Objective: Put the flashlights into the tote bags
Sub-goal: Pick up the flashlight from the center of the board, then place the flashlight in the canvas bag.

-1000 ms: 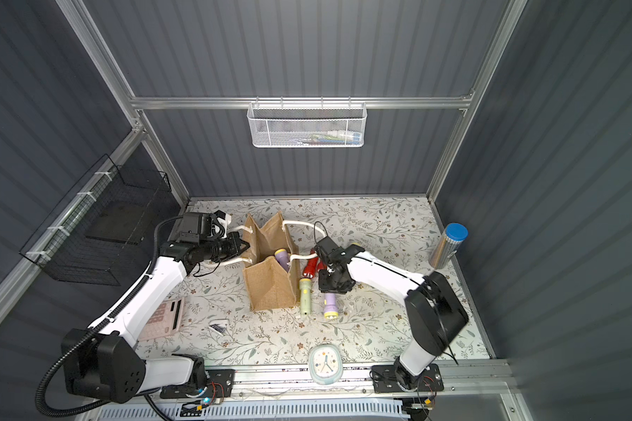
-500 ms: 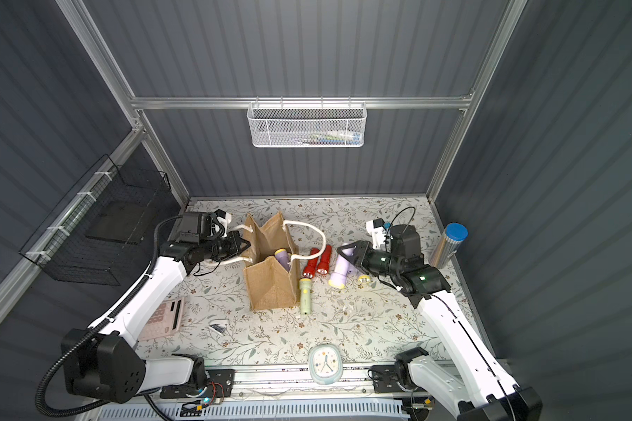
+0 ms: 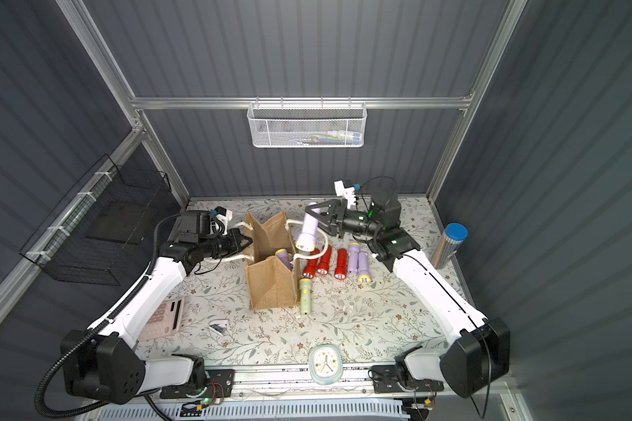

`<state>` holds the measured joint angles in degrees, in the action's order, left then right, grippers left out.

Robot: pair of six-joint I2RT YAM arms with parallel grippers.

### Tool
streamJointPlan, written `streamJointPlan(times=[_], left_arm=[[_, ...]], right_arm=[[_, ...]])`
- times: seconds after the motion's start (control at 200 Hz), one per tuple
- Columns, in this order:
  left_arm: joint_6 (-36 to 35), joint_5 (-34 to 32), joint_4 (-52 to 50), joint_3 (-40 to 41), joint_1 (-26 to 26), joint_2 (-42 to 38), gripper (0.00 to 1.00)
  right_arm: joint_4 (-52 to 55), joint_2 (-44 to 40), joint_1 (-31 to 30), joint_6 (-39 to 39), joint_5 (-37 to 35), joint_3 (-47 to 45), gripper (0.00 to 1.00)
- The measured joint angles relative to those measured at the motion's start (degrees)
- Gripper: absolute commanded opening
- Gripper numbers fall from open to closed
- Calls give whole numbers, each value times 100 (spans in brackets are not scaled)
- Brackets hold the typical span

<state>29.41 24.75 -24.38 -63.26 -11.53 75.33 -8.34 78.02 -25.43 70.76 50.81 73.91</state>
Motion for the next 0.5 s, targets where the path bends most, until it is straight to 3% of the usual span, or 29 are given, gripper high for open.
streamJointPlan(times=[0.22,0.5], left_arm=[[-7,9,-22,-2,0,0,0],[-26,-20,-131,-2,0,-153,0]], right_arm=[[1165,916,-522,-938,-326,1620,16],[2693,2109,-868,-1840,-997,2376,12]])
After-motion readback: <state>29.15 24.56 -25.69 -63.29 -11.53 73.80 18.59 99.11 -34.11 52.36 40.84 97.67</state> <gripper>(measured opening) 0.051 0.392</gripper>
